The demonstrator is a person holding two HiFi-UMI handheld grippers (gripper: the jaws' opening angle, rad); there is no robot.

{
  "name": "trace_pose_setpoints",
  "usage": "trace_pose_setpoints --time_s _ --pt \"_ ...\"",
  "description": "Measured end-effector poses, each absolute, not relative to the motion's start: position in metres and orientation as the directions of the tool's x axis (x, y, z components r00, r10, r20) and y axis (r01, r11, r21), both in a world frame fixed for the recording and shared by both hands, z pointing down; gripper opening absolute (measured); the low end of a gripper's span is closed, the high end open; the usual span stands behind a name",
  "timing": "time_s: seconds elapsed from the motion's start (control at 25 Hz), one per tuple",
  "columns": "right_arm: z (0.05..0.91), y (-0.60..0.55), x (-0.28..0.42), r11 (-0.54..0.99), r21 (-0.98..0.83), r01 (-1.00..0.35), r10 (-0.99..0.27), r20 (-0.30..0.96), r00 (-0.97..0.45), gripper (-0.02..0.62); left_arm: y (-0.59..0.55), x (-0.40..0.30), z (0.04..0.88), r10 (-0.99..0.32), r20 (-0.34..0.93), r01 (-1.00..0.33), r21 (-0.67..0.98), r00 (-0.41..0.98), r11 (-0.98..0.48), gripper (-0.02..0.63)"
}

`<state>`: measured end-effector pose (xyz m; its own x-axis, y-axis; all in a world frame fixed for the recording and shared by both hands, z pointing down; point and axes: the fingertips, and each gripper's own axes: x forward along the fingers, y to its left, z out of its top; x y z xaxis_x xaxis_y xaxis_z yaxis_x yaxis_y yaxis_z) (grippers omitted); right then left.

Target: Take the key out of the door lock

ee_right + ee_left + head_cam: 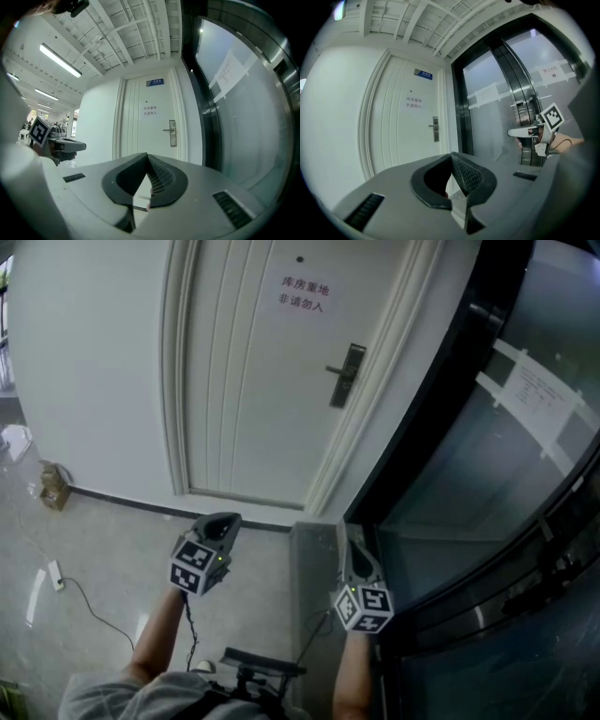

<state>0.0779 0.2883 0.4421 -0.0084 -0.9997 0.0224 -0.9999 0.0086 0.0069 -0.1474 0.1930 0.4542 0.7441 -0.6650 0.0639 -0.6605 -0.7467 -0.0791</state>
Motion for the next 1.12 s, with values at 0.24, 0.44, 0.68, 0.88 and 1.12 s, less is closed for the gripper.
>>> trace_pose_setpoints --time_s 0.24,0.44,0.68,0.88,1.12 --pt "0.449 0.290 0.093 0.036 0.006 -0.999 -0.999 0.037 -0.036 0.012 0.205 -0.130 0.454 -0.679 0.062 -0.673 -0.101 0.731 -0.733 -0.008" --pt "0.454 0.289 0.098 0.068 -0.011 -0.998 -0.997 0.035 -0.068 0.012 0.208 -0.119 0.458 -0.676 0.059 -0.671 -0.088 0.734 -0.736 -0.008" --pt "0.457 0.275 0.112 0.062 -0.007 -0.998 -0.997 0.036 -0.062 0.012 0.192 -0.104 0.461 -0.674 0.066 -0.668 -0.091 0.736 -0.739 -0.008" --pt "0.462 0.248 0.124 0.052 -0.016 -0.999 -0.998 0.040 -0.053 0.012 0.167 -0.091 0.461 -0.658 0.060 -0.652 -0.096 0.751 -0.752 -0.008" --pt "0.462 0.195 0.134 0.039 -0.023 -0.999 -0.998 0.039 -0.040 0.012 0.111 -0.079 0.460 -0.652 0.065 -0.645 -0.101 0.755 -0.757 -0.008"
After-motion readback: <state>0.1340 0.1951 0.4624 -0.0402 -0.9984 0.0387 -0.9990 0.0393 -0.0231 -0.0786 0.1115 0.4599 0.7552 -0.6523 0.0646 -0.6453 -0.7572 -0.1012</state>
